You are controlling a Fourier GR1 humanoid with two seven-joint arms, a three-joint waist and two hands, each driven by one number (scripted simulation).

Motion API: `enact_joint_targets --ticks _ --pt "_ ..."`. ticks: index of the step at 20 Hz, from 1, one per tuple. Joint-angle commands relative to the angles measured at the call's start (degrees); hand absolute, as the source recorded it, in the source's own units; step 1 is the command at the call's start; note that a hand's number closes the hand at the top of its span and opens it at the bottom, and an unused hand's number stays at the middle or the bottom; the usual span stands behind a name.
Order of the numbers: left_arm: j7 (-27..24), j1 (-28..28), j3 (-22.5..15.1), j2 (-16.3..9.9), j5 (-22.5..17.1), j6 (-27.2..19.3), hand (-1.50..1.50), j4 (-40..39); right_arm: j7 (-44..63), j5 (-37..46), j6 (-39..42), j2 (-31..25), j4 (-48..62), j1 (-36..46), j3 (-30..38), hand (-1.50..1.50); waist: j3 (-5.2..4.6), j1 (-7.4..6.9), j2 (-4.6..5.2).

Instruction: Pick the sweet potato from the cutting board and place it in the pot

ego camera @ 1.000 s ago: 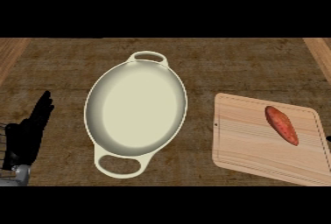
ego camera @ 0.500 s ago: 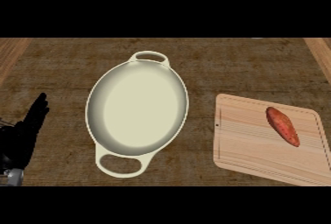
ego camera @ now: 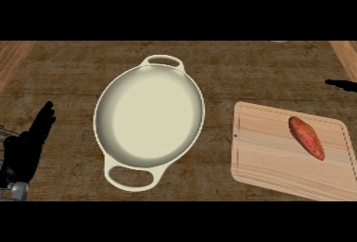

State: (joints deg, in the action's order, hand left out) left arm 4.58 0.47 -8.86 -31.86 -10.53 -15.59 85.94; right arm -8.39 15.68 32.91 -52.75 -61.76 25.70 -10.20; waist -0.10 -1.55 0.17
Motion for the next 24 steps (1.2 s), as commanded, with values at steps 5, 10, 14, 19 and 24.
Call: enact_joint_targets --ticks 5,10,14,19,24 --pt "-1.6 -0.1 3.1 0.9 -0.4 2.9 0.0 -2.8 9.9 4.1 10.5 6.0 -0.4 4.8 -5.3 -1.5 0.05 1.09 -0.12" --pt "-2.9 2.2 4.1 3.1 2.6 2.2 0.0 -1.8 11.9 7.4 14.2 9.1 1.4 8.2 -4.1 -1.5 0.07 1.09 -0.16" --pt "2.3 -2.0 4.9 3.1 3.4 3.1 0.0 -1.1 13.5 12.5 12.6 13.0 4.4 10.1 -5.1 -1.5 0.09 1.06 -0.09" --pt "2.0 -1.0 6.8 4.3 4.0 5.0 0.0 -0.2 8.1 18.3 9.4 11.9 4.2 5.0 -5.2 -1.5 0.1 1.26 -0.14" --pt "-2.6 3.6 7.7 5.8 6.2 6.8 0.0 -0.5 11.4 20.0 12.1 15.6 3.4 5.5 -3.4 -1.5 0.09 1.29 -0.22"
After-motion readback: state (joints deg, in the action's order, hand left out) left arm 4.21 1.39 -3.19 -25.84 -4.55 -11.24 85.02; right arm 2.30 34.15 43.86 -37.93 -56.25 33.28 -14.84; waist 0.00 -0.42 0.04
